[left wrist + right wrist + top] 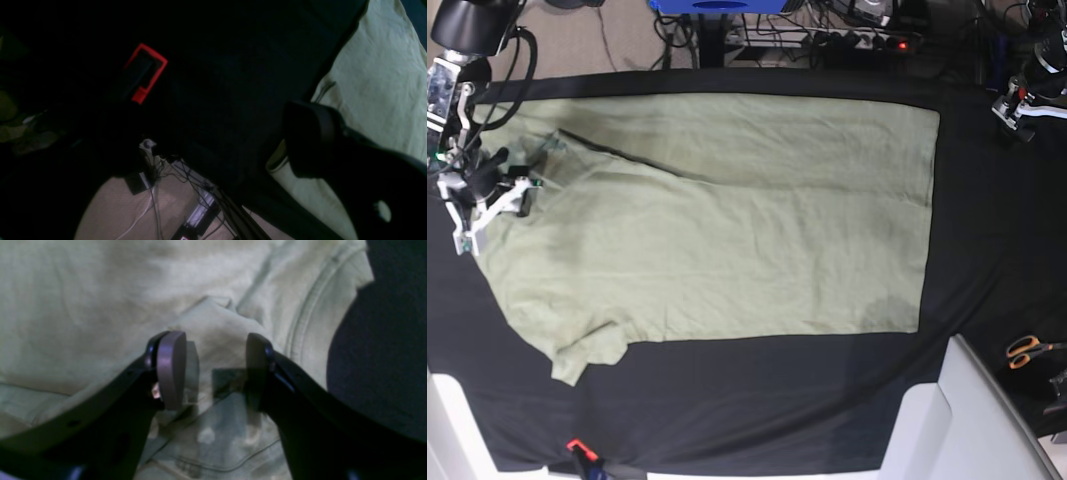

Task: Fold the T-shirt properly
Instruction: 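Grasp the fabric beside the collar with the right gripper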

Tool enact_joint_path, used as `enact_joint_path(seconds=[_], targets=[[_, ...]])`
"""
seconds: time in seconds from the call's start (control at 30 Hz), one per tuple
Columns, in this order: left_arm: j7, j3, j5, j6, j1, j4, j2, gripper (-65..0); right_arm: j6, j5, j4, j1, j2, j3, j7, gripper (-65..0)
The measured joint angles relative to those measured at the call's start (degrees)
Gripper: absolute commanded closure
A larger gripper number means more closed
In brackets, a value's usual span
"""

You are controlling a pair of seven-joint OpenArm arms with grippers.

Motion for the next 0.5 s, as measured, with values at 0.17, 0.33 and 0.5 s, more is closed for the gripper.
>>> enact_joint_path(seconds=[0.17, 0.33, 0.5], targets=[[0.00, 0.00, 0.02, 0.00, 0.00, 0.00, -0.13, -65.0, -0.46, -0.02, -1.84, 0.33, 0.92, 0.11, 0.22, -27.6], [-0.02, 0.00, 0.02, 0.02, -0.02, 0.00, -0.15, -65.0, -6.01, 0.17, -1.88, -0.26, 0.79, 0.11, 2.64, -28.5], [0.00, 0.00, 0.02, 0.00, 0.00, 0.00, -0.13, -65.0, -5.81, 0.20, -1.88, -0.28, 0.81, -0.07, 2.64, -27.8]])
